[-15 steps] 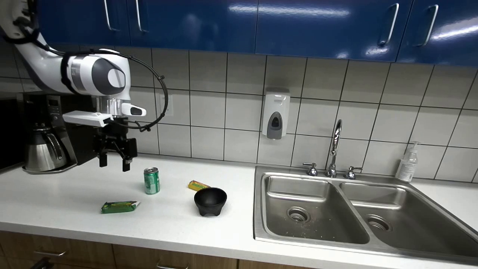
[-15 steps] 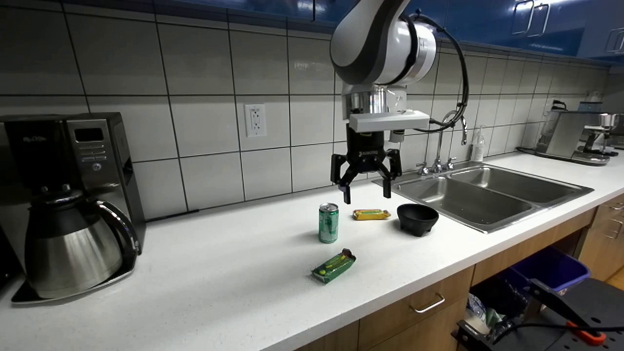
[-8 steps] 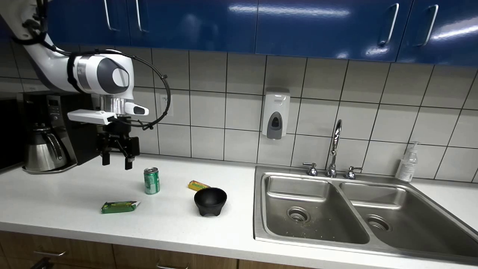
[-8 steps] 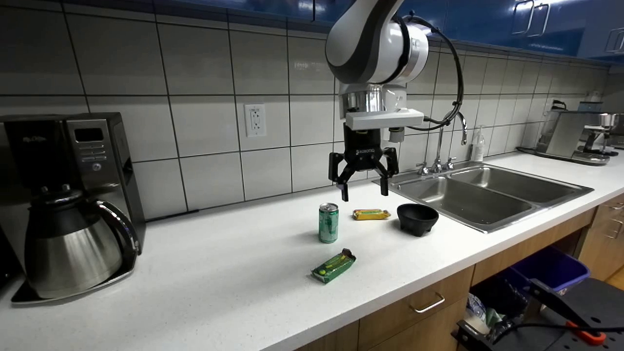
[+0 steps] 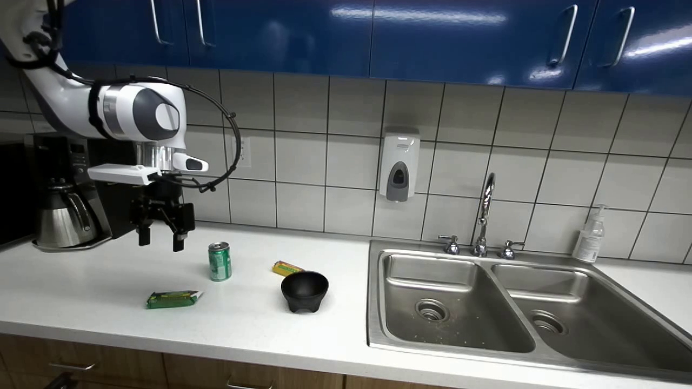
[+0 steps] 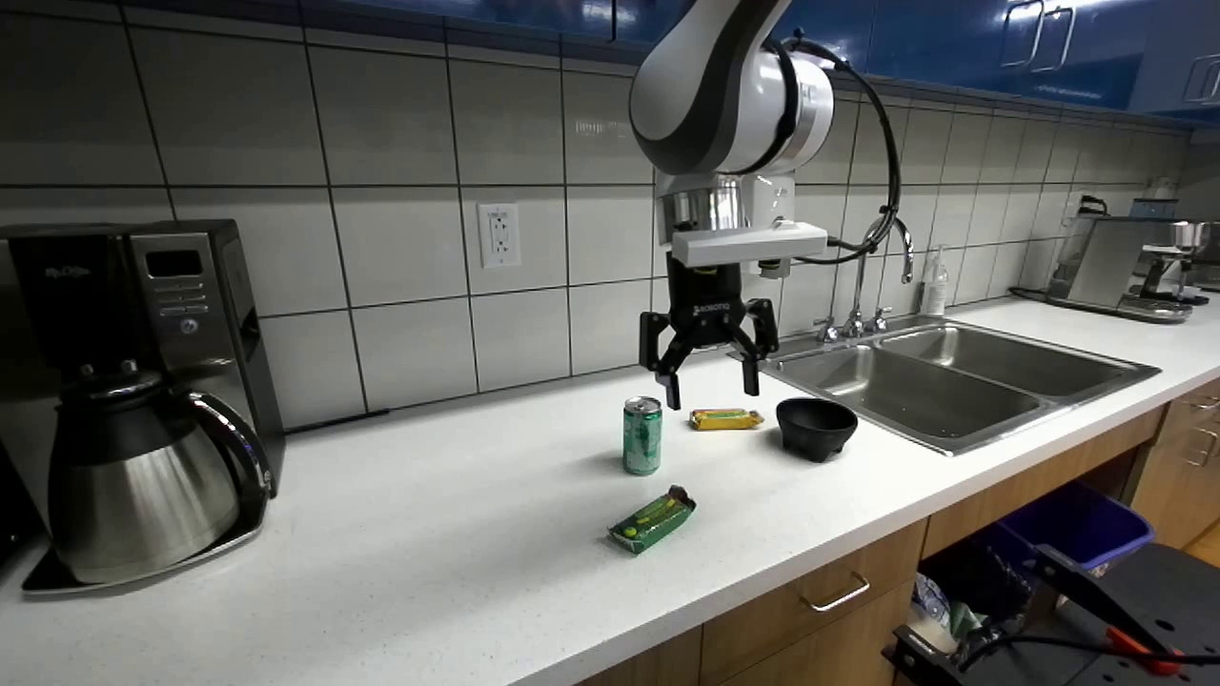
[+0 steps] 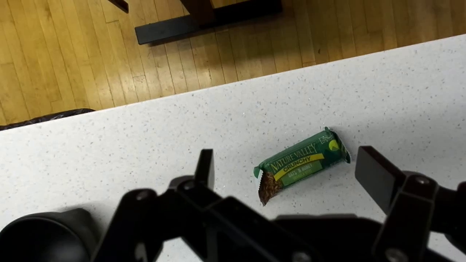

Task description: Lift the drink can and put it in the black bowl.

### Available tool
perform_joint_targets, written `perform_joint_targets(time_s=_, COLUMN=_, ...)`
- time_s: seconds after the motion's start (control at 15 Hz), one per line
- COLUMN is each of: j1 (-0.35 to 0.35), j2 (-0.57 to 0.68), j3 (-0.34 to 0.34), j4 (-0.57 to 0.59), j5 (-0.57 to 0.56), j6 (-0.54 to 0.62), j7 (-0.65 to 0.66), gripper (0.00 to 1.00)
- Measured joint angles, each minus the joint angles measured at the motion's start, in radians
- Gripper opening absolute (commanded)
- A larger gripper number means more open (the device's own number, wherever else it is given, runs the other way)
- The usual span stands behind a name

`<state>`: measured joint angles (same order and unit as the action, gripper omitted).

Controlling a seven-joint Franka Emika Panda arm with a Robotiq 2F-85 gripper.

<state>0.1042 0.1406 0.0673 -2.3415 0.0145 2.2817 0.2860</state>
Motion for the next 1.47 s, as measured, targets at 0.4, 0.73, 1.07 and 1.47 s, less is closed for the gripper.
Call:
perform_joint_targets(time_s=0.4, j1=0.001, j2=0.032, j3=-0.005, j4=-0.009, j5=-0.003, j6=0.059, j7=0.000, gripper=1.00)
perform_joint_targets(time_s=0.73, j1=0.001, j2=0.086, j3=-0.025, j4=-0.013, j5=-0.047, j6=0.165, j7=0.007, gripper=1.00)
perform_joint_targets(time_s=1.07, j1=0.005, j2=0.139, j3=-0.040, j4=-0.013, j5=-0.106, j6=0.261, j7=0.016, gripper=1.00)
perform_joint_targets(time_s=1.47, j1=0.016, j2=0.187, j3=-0.051, j4=0.006, j5=-0.107, j6=0.311, j7=0.016, gripper=1.00)
